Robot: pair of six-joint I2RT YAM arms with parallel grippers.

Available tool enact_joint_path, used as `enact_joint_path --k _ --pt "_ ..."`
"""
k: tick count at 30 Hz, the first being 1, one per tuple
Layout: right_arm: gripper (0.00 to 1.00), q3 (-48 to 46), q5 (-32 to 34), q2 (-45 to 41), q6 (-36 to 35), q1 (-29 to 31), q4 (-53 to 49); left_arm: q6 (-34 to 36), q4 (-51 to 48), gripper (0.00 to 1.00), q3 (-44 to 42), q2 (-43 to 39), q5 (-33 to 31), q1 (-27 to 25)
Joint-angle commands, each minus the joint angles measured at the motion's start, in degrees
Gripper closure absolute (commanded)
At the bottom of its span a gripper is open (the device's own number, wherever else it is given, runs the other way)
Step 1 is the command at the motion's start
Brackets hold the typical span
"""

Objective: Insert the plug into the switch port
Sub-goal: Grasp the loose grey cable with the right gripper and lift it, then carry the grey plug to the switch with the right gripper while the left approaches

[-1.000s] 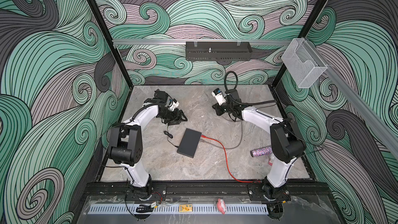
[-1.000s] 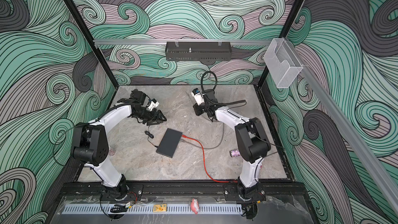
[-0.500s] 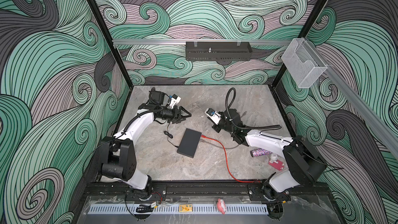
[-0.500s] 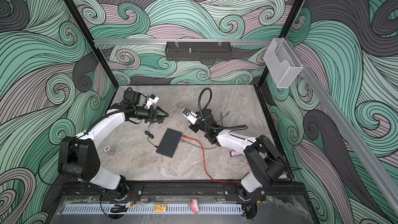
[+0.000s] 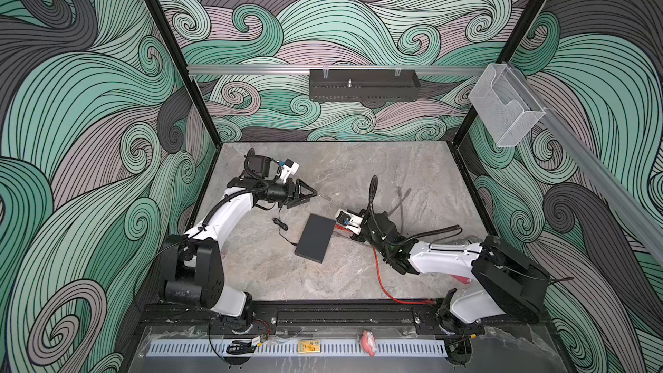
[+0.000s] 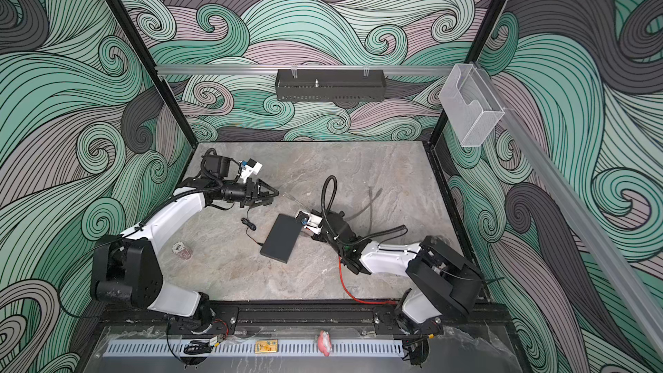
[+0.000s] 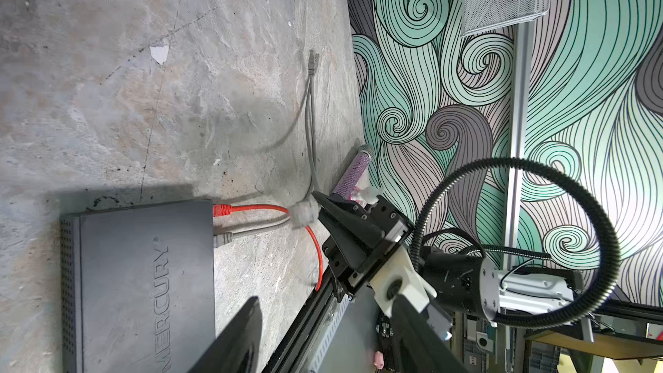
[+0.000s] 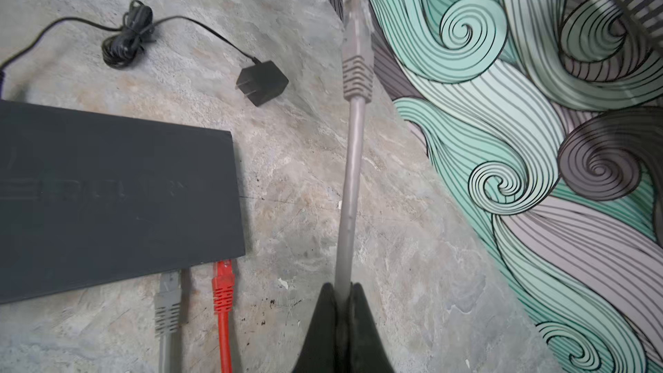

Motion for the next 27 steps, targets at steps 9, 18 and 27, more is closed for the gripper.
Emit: enact_joint_path --k 9,18,27 --pt "0.98 -1.6 4.6 -2.2 -2.8 5.3 3.8 1.1 -0.4 0.47 -1.6 -1.1 0.3 -1.0" --pt "0.97 -0.4 4.7 -1.9 -2.0 6.5 1.0 1.0 0.0 0.58 -1.2 -0.1 0.4 -2.8" --pt "0.97 0.8 5.4 -0.5 -0.9 6.4 0.2 1.1 -0.3 0.71 -1.7 0.1 0.3 -3.3"
